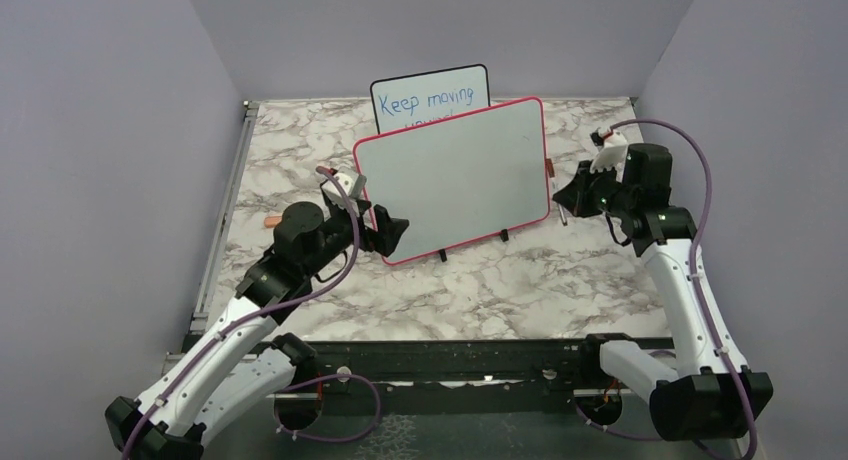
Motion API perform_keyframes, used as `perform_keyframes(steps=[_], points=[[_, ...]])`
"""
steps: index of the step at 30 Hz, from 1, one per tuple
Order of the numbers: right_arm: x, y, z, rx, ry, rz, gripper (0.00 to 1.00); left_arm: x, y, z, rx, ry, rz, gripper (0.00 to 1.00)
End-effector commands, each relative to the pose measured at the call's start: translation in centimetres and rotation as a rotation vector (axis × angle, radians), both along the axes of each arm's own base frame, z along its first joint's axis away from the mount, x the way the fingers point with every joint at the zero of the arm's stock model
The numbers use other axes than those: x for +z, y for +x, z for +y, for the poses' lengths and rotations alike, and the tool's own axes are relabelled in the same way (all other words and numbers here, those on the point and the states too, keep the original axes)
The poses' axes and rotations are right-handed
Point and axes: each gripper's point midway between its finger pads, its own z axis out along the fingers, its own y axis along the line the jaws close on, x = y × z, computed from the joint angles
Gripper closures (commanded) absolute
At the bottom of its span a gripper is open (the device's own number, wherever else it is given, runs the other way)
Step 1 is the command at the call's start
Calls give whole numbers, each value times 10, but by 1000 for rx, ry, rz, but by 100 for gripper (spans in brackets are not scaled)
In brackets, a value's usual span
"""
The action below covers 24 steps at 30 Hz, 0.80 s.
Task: Write a sentence on the whiteboard
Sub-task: Open the whiteboard marker at the center of the board.
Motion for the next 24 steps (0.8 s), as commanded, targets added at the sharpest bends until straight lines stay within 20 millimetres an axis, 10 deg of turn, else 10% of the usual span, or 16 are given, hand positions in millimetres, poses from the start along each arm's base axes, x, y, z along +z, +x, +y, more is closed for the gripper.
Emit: perform_keyframes(steps=[1,12,24], points=[[13,-28,50,255,80,5,100,38,-14,-38,-205,-134,-13,1],[19,-64,131,677,128,23,100,50,-31,-70,-454,-107,1,2],[18,-94,170,903,129,12,100,38,-42,-101,-700,-96,103,11]])
